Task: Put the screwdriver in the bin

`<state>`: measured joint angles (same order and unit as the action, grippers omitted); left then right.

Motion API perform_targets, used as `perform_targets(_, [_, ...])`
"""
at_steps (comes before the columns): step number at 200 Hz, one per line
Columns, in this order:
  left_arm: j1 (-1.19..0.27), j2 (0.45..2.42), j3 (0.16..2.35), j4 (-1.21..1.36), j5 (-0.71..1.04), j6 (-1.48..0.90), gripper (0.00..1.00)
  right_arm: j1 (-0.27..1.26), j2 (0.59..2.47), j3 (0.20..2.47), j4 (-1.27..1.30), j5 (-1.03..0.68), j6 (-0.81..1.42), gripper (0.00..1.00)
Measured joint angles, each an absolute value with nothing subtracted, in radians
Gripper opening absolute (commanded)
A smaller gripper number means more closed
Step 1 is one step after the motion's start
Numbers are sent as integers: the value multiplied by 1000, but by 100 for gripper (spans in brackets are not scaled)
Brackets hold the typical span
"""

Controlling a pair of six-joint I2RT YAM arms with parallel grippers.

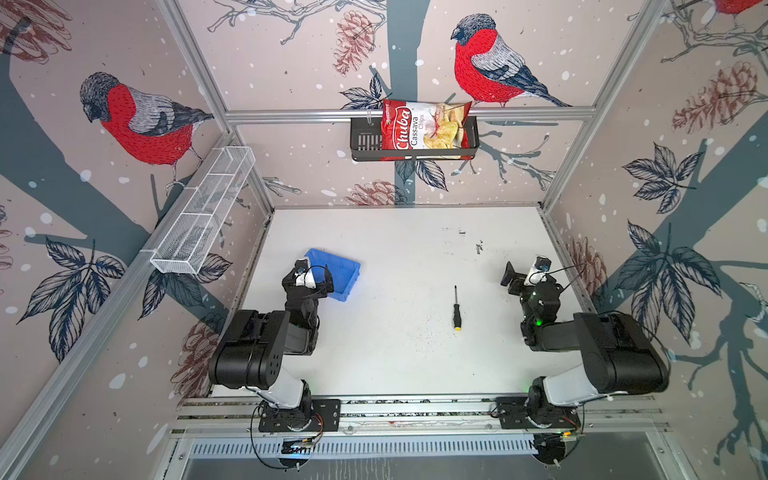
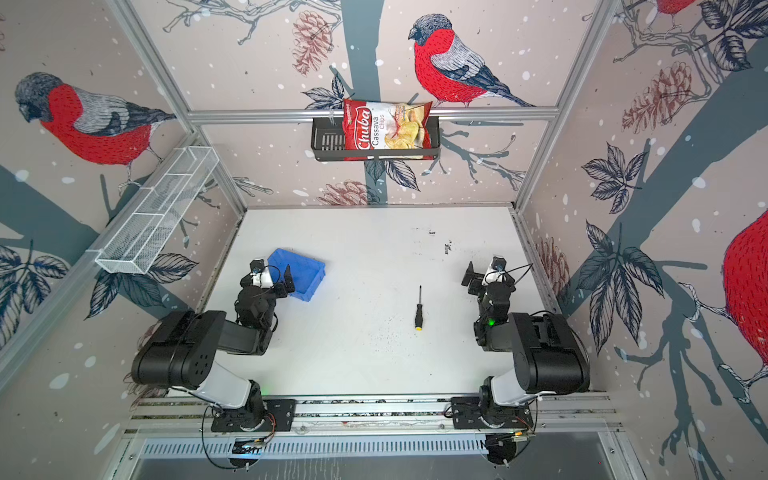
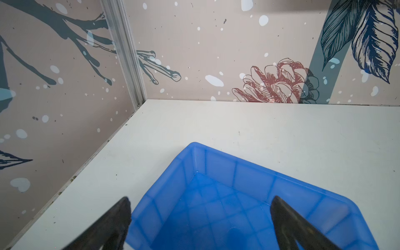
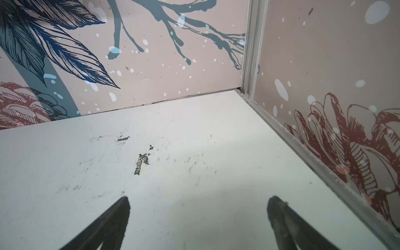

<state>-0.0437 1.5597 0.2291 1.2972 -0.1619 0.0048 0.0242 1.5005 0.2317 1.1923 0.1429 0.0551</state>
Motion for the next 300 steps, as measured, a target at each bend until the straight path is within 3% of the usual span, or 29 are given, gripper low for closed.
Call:
perform_targets(193, [-47, 1551, 227, 1296, -173, 5, 98, 13, 1499, 233, 1192, 125, 59, 100])
perform_targets(236, [-73, 1383, 212, 1225, -210, 8, 98, 13, 1429, 233, 1143, 144, 78, 100])
perform_targets(300, [-166, 1053, 318, 852, -128, 0, 98, 33, 1145, 255, 905, 204, 137, 100])
